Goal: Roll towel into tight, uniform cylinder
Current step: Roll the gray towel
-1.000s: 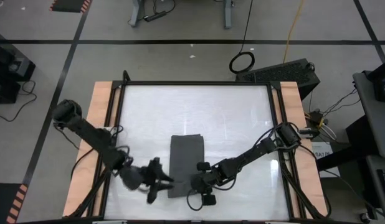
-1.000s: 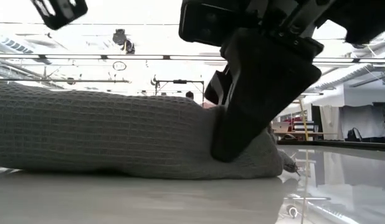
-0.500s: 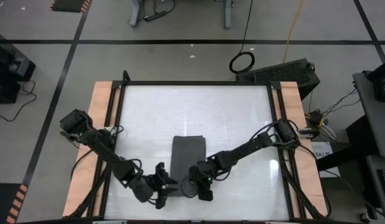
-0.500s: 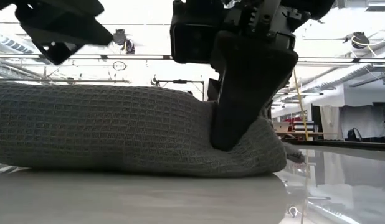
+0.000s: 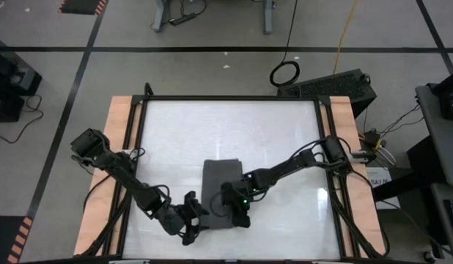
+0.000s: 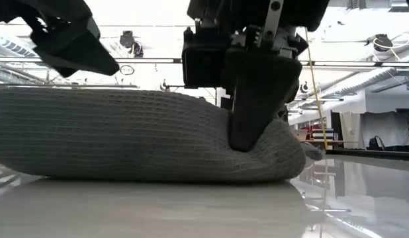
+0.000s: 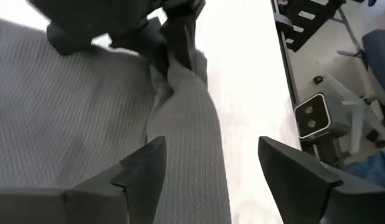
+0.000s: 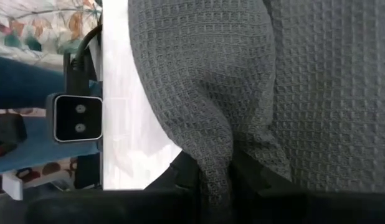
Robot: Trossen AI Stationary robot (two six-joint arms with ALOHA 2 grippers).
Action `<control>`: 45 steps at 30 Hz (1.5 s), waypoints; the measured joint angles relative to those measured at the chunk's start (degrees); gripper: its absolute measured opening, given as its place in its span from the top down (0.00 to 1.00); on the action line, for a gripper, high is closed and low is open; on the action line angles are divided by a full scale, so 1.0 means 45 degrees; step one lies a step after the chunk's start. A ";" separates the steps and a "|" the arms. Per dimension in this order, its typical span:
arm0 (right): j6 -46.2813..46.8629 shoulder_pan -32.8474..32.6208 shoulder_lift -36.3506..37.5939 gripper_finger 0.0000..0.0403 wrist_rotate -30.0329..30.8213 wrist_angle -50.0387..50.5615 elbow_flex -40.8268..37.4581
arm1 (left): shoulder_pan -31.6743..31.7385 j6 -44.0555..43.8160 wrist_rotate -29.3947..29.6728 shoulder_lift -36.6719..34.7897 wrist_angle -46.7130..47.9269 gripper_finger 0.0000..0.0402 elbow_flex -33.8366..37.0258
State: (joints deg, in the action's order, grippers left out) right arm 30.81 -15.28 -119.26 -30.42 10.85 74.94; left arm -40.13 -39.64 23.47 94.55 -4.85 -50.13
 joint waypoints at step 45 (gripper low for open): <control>0.0467 -0.1196 0.4186 0.27 0.5106 0.4451 -0.0412 | 0.5072 -0.1227 -0.8652 0.1393 0.1200 0.94 0.0010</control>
State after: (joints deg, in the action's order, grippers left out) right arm 32.91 -20.66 -100.42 -7.44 30.88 73.09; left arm -17.31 -45.16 -15.46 100.82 0.55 -50.09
